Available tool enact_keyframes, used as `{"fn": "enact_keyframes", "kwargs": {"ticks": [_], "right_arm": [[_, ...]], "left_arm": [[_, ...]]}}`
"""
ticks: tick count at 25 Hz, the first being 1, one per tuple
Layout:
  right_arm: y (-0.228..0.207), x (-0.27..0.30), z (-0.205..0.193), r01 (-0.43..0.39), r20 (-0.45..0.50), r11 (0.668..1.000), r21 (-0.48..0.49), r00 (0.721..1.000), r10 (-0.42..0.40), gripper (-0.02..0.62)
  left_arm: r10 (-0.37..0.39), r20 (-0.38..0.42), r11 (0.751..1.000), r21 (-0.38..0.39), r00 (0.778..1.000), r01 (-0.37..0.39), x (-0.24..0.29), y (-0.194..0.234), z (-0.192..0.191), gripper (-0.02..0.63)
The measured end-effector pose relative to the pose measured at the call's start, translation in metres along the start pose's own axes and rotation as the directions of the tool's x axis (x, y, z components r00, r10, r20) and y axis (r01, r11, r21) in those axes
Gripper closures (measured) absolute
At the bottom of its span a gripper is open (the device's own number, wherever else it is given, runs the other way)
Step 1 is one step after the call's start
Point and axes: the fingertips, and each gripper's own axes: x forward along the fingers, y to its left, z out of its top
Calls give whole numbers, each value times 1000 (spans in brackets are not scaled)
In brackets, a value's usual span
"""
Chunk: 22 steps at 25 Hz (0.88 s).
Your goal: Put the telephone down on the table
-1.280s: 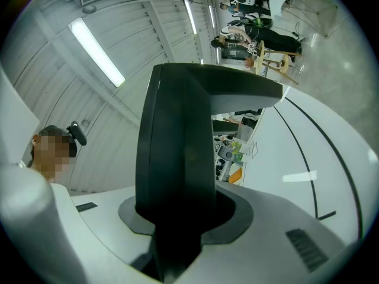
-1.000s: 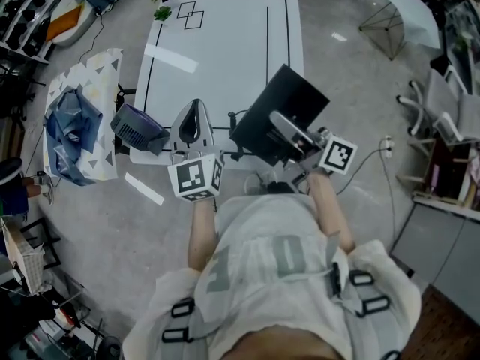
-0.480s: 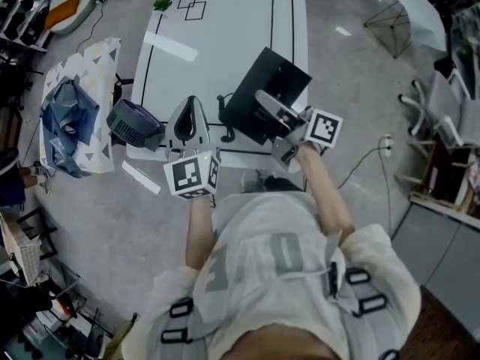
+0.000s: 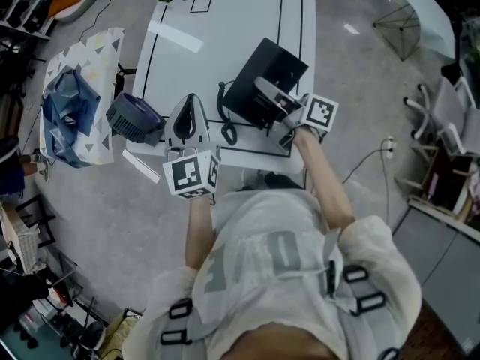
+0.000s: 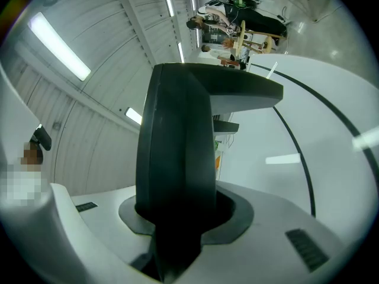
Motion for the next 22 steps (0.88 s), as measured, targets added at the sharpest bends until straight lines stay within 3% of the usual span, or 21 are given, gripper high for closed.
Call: {"fn": "enact_keyframes", "kwargs": {"ticks": [22], "right_arm": [[-67, 10, -17, 138, -73, 990, 17, 988, -137, 445]], "left_arm": [[34, -48, 999, 8, 998, -33, 7, 12, -16, 600]]}}
